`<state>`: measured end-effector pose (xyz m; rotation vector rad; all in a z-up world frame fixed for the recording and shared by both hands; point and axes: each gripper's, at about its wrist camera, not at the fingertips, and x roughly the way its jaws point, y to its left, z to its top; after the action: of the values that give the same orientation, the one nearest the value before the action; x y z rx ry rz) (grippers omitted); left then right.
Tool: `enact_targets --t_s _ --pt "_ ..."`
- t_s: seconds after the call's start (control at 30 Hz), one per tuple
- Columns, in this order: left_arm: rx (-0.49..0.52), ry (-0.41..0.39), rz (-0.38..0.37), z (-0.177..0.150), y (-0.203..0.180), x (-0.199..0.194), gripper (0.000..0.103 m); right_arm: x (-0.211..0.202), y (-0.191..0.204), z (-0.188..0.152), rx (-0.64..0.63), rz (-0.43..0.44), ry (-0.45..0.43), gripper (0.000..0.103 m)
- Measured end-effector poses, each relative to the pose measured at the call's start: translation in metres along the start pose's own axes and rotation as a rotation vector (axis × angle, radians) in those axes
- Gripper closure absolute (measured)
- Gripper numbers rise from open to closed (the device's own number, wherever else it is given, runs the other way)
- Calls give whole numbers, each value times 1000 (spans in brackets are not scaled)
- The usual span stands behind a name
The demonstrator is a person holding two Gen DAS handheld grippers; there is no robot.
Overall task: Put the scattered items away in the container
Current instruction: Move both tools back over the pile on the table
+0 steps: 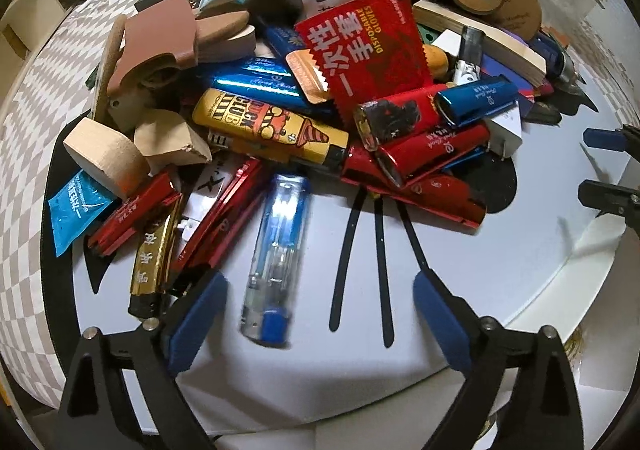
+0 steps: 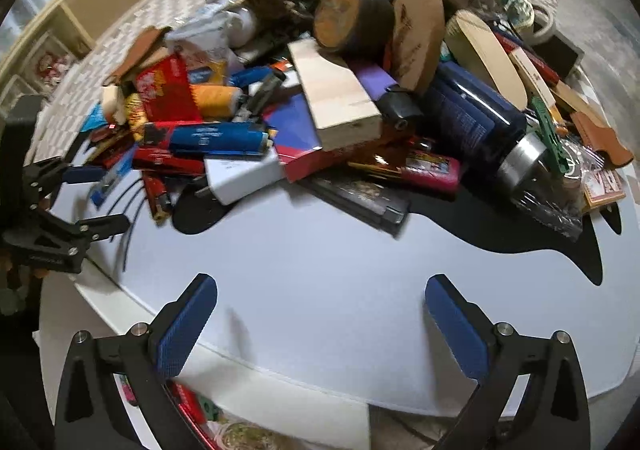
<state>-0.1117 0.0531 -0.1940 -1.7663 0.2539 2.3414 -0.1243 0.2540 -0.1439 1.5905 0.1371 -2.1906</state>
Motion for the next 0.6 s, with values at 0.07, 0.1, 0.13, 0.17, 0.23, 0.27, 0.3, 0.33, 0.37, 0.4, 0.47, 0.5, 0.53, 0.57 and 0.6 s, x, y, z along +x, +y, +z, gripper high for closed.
enact_targets --t_s 0.07,0.1,0.13,0.17,0.23,0.27,0.3,0.33,0.37,0.4,0.47,0.5,0.53,0.57,0.6 --pt "-8 2 -8 1 0 0 3 2 -3 3 15 9 7 0" --pt "-8 3 -9 1 0 0 3 2 -4 4 16 11 3 0" --pt "-8 5 -10 1 0 0 2 2 -5 5 14 13 -2 0" --pt "-7 6 -8 1 -1 0 2 2 -5 6 8 15 -7 0" --pt "-6 8 -3 2 -2 -1 2 3 -6 8 -5 26 -19 0" --pt "-5 8 -1 2 -3 -1 2 3 -7 8 -9 34 -23 0" --pt "-4 9 1 2 -3 -2 2 3 -7 9 -10 41 -27 0" --pt "-4 10 2 2 -3 -2 2 3 -9 9 -10 49 -30 0" --pt "-3 11 2 2 -4 -2 2 4 -10 9 -7 59 -34 0" --pt "-3 13 0 2 -5 -3 2 4 -11 10 -3 70 -37 0" --pt "3 15 -7 1 -7 -4 2 4 -14 11 0 84 -45 0" --pt "11 17 -17 1 -10 -5 2 5 -14 13 1 87 -48 0" --pt "19 19 -28 0 -13 -5 2 5 -14 13 1 92 -46 0" --pt "28 22 -39 0 -16 -6 2 6 -14 14 3 99 -43 0" --pt "41 24 -52 -1 -20 -7 2 7 -14 14 4 105 -43 0"
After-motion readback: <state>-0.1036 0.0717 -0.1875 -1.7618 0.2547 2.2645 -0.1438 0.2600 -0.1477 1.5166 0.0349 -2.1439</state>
